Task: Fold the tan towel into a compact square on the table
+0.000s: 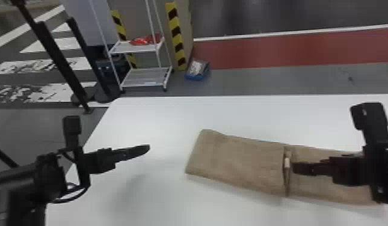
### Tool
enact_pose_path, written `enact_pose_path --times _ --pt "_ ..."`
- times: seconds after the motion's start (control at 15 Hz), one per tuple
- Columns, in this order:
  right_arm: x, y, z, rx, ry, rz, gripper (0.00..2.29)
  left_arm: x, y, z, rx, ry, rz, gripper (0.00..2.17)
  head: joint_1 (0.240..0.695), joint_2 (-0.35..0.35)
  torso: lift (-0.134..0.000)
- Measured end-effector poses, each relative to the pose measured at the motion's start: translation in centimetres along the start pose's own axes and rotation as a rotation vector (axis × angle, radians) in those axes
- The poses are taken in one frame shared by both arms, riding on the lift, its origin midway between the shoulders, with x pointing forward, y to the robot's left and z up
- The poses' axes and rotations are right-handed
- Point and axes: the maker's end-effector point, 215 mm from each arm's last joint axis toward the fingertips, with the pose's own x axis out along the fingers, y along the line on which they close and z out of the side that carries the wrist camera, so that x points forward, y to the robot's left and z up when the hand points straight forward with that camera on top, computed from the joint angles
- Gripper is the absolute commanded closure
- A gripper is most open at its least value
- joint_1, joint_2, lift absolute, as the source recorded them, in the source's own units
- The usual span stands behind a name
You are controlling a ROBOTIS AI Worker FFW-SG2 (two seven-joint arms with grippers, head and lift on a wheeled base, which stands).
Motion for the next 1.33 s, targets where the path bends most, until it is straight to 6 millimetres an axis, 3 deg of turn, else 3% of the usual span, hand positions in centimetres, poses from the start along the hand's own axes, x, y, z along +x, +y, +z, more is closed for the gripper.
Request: enact_pose_path --times 0.6,1.33 --pt "3.6 0.9 -0.8 -0.098 0.055 -0.01 0.19 -0.7 -0.3 -0.6 0.007 0.013 -0.021 0.08 0.695 0.245 -0.125" --pt "5.5 2.6 -0.1 -0.167 0.056 0.024 0.26 -1.2 -0.1 -1.0 0.007 0.017 -0.018 0.08 0.695 0.272 -0.125"
